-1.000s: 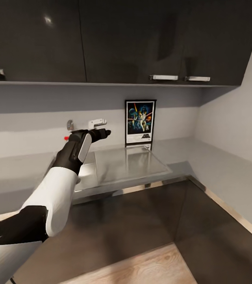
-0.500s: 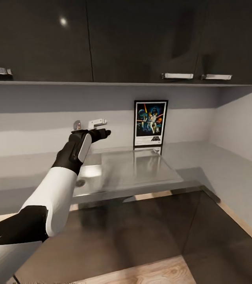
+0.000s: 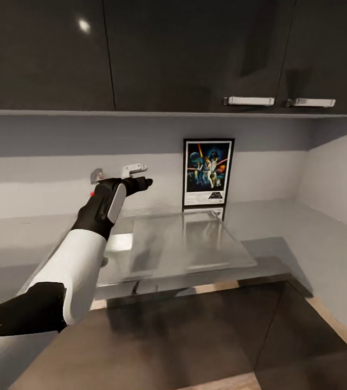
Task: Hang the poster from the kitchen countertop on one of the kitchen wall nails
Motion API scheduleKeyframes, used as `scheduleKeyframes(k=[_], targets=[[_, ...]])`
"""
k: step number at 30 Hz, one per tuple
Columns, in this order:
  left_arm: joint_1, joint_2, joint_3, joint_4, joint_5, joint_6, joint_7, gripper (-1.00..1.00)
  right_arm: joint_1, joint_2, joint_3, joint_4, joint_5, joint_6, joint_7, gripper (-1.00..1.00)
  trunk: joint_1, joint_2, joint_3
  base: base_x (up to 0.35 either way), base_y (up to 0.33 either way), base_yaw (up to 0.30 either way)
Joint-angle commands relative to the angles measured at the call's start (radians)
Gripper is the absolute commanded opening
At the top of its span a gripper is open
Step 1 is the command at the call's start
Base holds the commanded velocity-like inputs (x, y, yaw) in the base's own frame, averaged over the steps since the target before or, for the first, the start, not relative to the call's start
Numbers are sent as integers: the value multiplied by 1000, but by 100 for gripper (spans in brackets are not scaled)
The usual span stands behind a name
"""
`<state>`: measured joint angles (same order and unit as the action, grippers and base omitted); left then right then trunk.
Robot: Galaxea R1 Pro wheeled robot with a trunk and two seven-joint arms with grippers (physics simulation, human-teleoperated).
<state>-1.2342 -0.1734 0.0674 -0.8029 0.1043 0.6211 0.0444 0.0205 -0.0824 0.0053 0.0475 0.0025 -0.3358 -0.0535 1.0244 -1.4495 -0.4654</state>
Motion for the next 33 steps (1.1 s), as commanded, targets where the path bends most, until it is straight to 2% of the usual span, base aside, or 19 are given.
scheduleKeyframes(k=[1, 15, 26, 33], targets=[[-1, -1, 3, -1, 10, 5, 5, 100, -1, 0, 1, 2, 1, -5, -2, 100, 1, 0, -1, 295, -175, 1], [-1, -1, 3, -1, 10, 5, 5, 100, -1, -1, 0, 2, -1, -6, -3, 100, 1, 0, -2, 282, -168, 13], [-1, -1, 4, -2, 10, 5, 5, 100, -1, 0, -1, 2, -3, -6, -4, 100, 1, 0, -11, 50, -31, 169], [-1, -1, 4, -2, 11, 5, 5, 100, -1, -1, -1, 2, -4, -6, -4, 100, 1, 0, -14, 2, -1, 76]])
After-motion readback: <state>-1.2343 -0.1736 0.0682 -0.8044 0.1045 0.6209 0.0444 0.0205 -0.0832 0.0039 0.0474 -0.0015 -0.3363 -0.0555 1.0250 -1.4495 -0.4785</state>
